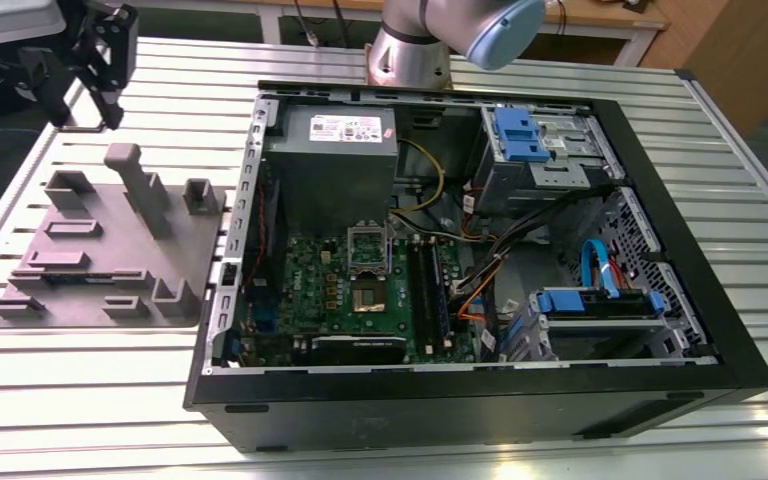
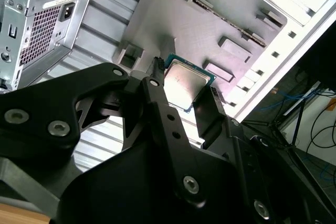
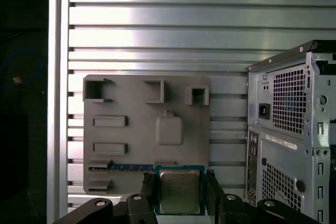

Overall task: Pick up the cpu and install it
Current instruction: 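Pick up the cpu and move it towards the insertion slot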

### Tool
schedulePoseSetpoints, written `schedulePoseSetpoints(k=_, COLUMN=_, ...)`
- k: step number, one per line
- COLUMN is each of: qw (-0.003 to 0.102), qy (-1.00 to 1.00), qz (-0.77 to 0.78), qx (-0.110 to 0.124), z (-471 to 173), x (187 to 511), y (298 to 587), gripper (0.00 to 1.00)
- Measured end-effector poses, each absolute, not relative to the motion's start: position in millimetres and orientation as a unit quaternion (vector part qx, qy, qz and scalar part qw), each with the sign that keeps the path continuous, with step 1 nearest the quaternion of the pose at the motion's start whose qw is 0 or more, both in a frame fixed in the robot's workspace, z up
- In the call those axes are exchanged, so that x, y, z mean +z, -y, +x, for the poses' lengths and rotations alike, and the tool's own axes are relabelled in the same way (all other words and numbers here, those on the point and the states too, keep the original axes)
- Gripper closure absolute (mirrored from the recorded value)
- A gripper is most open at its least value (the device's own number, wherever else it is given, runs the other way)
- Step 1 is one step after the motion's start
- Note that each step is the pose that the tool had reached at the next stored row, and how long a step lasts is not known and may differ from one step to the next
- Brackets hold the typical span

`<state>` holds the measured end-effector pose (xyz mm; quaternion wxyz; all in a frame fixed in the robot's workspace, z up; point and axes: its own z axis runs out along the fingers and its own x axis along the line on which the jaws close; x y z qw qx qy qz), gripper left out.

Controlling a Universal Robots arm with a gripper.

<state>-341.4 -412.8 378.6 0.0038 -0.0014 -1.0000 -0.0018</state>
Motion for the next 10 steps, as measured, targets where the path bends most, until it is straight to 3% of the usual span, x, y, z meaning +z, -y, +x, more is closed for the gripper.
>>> schedulePoseSetpoints(k=10, qw=0.004, qy=1.000, qz=-0.001, qx=-0.002, z=-336.6, x=378.6, y=412.8, gripper=0.53)
